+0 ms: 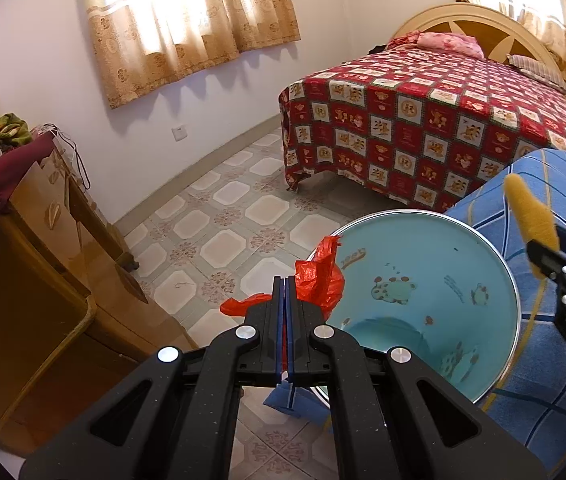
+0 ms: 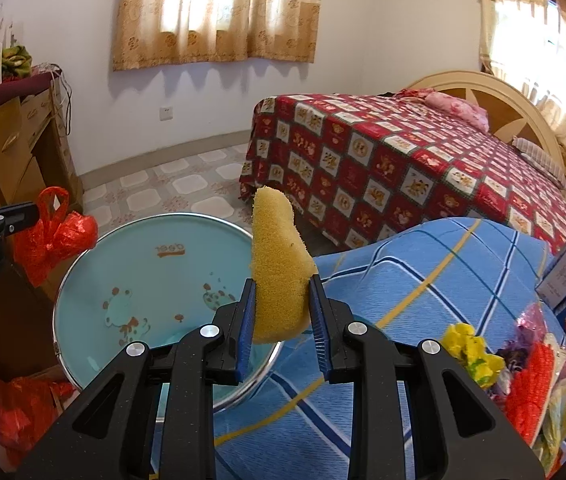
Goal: Collect trash
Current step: 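Carry the sponge in the right tool and the net in the left tool over the bin, then open both tools to drop the sponge and net into the light-blue bin, then move both open tools back over the trash on the table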
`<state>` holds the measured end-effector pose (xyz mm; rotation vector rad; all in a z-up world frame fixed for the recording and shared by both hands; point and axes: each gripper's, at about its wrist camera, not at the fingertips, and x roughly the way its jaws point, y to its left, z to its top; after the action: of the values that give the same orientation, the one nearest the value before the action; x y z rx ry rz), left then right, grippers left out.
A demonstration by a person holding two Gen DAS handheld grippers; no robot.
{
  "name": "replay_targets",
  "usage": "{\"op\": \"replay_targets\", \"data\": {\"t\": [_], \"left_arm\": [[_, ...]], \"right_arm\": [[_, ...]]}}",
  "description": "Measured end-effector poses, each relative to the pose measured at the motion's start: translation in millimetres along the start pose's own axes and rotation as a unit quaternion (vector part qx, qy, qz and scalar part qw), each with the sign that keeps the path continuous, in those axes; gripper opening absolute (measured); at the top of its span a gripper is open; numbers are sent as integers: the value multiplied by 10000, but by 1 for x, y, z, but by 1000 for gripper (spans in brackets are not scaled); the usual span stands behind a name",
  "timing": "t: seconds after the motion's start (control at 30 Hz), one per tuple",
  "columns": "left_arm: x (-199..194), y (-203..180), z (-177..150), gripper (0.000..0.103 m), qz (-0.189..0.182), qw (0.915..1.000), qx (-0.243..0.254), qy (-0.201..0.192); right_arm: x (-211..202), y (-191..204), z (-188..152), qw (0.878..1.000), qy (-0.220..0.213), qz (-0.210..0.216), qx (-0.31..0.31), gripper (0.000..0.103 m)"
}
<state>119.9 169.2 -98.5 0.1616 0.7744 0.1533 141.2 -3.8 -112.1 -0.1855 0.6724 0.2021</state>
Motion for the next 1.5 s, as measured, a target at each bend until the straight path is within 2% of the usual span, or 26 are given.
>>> {"op": "replay_targets", "data": {"t": [0.23, 0.27, 0.3, 0.33, 0.37, 0.47, 0.53, 0.57, 0.6, 0.67, 0.77, 0.97, 1.13, 1.27, 1.4, 1.5], "left_arm": [[1, -9, -1, 4, -153, 9999, 31, 29], [0, -11, -1, 13, -214, 9998, 40, 39], [0, -12, -1, 31, -230, 9997, 47, 38], [-1, -12, -2, 41, -244, 9997, 37, 26], [-3, -13, -2, 55, -312, 9995, 0, -14], [-7, -16, -2, 56, -357, 9993, 46, -84], [-9, -17, -3, 56, -514, 9986, 4, -120], [-10, -17, -3, 59, -523, 9985, -11, -140], [-12, -17, -4, 69, -446, 9988, 10, -199], [-17, -20, -6, 76, -352, 9988, 55, -340], [-17, -27, -10, 78, -479, 9985, 55, -255], [-19, -67, -24, 89, -785, 9959, 439, 113], [-43, -107, -29, 93, -1068, 9917, 708, -55], [-68, -141, -25, 97, -1415, 9858, 862, -265], [-84, -175, -22, 97, -1640, 9809, 998, -327], [-92, -191, -15, 97, -1817, 9783, 916, -395]], "right_arm": [[10, 13, -3, 9996, 96, 225, -130, 28], [10, 13, -3, 9996, 96, 258, -117, 36], [11, 13, -4, 9995, 92, 296, -92, 48], [11, 13, -4, 9995, 80, 303, -69, 52], [11, 13, -5, 9995, 67, 302, -40, 54], [10, 10, -8, 9994, 91, 318, 38, 60], [7, 9, -9, 9995, 86, 302, 79, 60], [3, 7, -10, 9995, 82, 297, 117, 61], [-2, 5, -12, 9995, 58, 275, 132, 63], [-15, 0, -16, 9998, -16, 154, 120, 65], [-47, -20, -30, 9995, -167, -21, 249, 69], [-110, -75, -72, 9949, -376, -595, 721, 76], [-160, -135, -120, 9800, -378, -1374, 1392, 78], [-183, -171, -152, 9671, -330, -1748, 1818, 79], [-192, -191, -176, 9602, -269, -1898, 2031, 79], [-196, -204, -190, 9556, -256, -1990, 2159, 80]]}}
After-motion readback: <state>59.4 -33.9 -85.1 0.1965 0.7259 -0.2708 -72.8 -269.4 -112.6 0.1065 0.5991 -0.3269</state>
